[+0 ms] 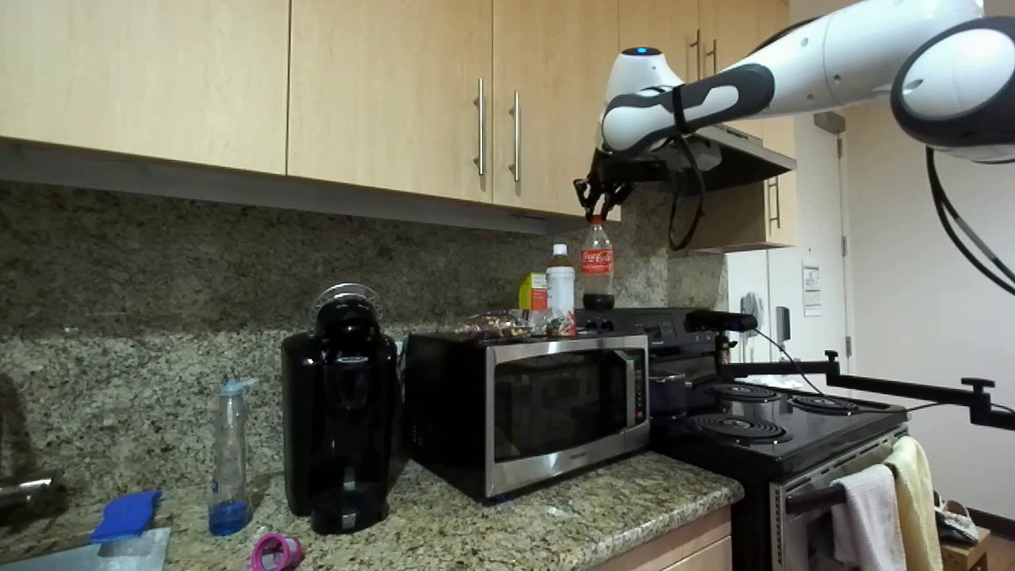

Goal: Put the coca cola bottle on the top of the microwave

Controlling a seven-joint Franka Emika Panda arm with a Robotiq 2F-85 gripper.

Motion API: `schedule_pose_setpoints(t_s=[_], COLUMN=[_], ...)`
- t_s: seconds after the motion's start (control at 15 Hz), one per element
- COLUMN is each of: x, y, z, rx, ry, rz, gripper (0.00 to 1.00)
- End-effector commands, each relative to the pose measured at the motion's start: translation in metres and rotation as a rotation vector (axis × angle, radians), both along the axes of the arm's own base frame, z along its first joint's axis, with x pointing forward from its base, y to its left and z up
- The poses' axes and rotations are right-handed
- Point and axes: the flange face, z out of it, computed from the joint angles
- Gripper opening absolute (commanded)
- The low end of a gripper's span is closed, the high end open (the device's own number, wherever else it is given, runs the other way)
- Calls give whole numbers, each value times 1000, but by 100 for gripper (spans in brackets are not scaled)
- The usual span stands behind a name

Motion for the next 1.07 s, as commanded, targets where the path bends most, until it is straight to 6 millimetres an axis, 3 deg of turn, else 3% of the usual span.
schedule_pose_setpoints(t_s=[0.0,0.33,1.0], x=[20,37,32], y=[-8,-15,-37], z=[-3,-23,-27], rx=[1,24,150], ry=[11,63,32], rz=[13,-8,-15], gripper=[15,15,15])
